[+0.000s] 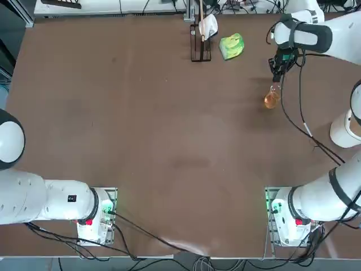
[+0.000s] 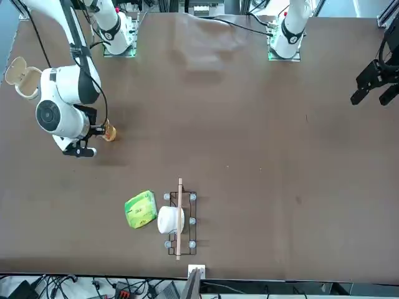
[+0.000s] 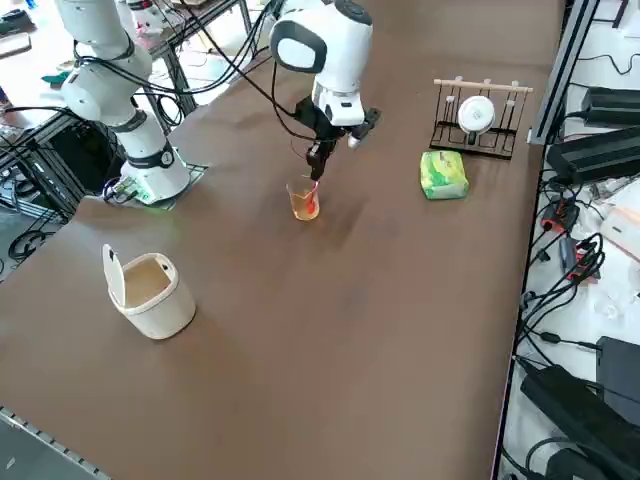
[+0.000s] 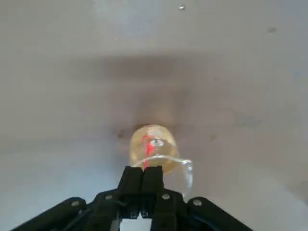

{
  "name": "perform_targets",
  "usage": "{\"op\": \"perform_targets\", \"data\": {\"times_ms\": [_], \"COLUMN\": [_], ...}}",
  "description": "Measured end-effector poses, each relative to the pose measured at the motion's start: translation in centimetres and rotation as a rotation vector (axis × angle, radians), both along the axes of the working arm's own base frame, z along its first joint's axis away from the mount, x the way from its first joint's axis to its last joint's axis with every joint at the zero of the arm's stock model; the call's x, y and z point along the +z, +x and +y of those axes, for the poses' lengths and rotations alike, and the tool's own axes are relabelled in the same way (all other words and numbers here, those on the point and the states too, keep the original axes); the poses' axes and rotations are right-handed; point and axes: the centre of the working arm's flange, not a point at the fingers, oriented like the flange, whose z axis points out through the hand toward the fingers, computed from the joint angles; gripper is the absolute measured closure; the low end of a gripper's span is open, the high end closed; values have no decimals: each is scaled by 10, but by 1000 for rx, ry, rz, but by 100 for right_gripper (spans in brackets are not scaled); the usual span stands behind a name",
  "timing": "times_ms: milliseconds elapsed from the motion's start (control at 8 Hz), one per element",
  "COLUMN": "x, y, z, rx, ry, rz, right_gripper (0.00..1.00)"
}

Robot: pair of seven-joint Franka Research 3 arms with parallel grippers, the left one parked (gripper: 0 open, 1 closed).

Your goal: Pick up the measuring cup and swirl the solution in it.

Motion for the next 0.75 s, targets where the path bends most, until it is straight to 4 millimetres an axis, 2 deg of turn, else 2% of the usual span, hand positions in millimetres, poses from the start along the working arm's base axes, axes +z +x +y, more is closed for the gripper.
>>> {"op": "perform_targets", "data": {"times_ms": [250, 750], "x": [3, -6], "y": [-9, -21], "z": [1, -3], "rx": [-23, 25], "ry": [25, 20], "rz": [5, 34], "right_gripper": [98, 98]}}
